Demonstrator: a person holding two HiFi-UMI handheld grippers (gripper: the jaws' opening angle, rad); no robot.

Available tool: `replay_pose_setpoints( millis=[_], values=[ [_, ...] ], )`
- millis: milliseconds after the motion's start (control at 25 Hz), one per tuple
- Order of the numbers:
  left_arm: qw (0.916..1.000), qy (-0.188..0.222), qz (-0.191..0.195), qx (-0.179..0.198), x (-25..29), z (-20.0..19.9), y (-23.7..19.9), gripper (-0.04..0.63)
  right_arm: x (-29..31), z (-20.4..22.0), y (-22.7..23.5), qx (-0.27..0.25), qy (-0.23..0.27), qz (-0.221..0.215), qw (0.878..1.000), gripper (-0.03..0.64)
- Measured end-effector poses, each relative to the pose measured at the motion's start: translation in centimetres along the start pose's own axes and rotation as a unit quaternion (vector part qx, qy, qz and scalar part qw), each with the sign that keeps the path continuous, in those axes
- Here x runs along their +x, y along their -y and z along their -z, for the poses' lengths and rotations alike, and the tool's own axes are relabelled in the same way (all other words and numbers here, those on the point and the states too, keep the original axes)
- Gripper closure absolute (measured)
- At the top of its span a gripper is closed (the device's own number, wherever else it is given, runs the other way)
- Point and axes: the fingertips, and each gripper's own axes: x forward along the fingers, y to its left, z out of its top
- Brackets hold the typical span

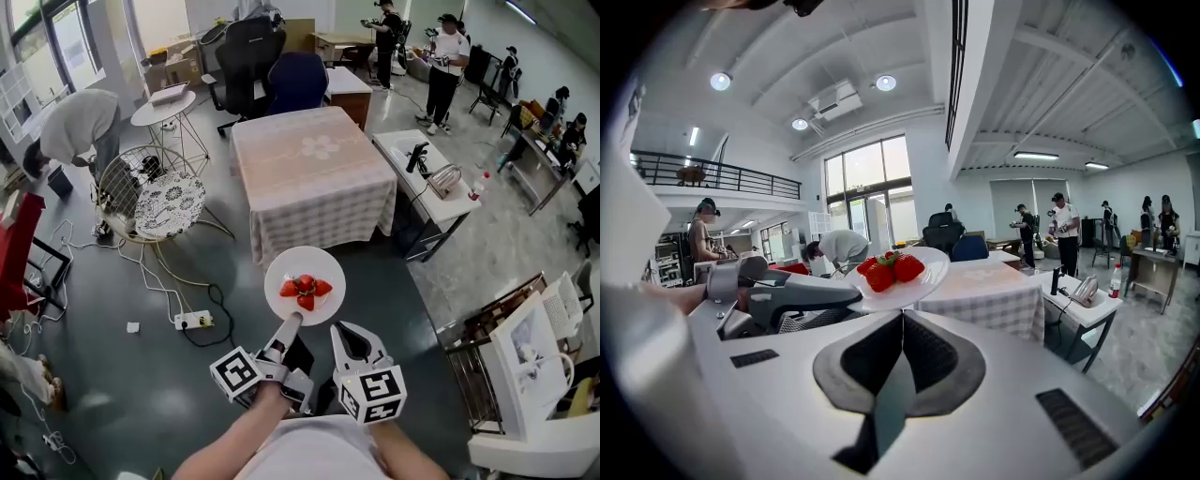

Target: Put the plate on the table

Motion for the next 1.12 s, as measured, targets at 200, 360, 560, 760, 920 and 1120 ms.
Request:
replay_pose_setpoints(
  millis=[200,360,560,760,920,1120],
  values=[
    [0.9999,0.007,-0.008,0.007,1.4,-0.9,-0.4,0.577,1.8,-0.2,1.1,0.006,0.001,-0.013,1.0,0.614],
    [0.9996,0.02,-0.017,0.008,3.3,-1.8,-0.7,0.577,3.7,-0.8,2.5,0.009,-0.001,-0.03,1.0,0.613],
    [0.9992,0.028,-0.026,0.009,7.0,-2.6,-1.4,0.577,6.5,-1.7,5.6,0.01,-0.005,-0.043,0.999,0.614],
    [0.9989,0.03,-0.035,0.002,11.5,-3.1,-2.2,0.577,9.2,-2.8,9.6,0.022,-0.012,-0.045,0.999,0.614],
    [0.9985,0.033,-0.043,-0.001,14.7,-3.2,-2.8,0.577,11.0,-3.4,12.5,0.024,-0.017,-0.054,0.998,0.614],
    [0.998,0.037,-0.049,-0.009,18.5,-2.7,-3.3,0.577,12.7,-4.3,16.3,0.032,-0.014,-0.06,0.998,0.614]
  ],
)
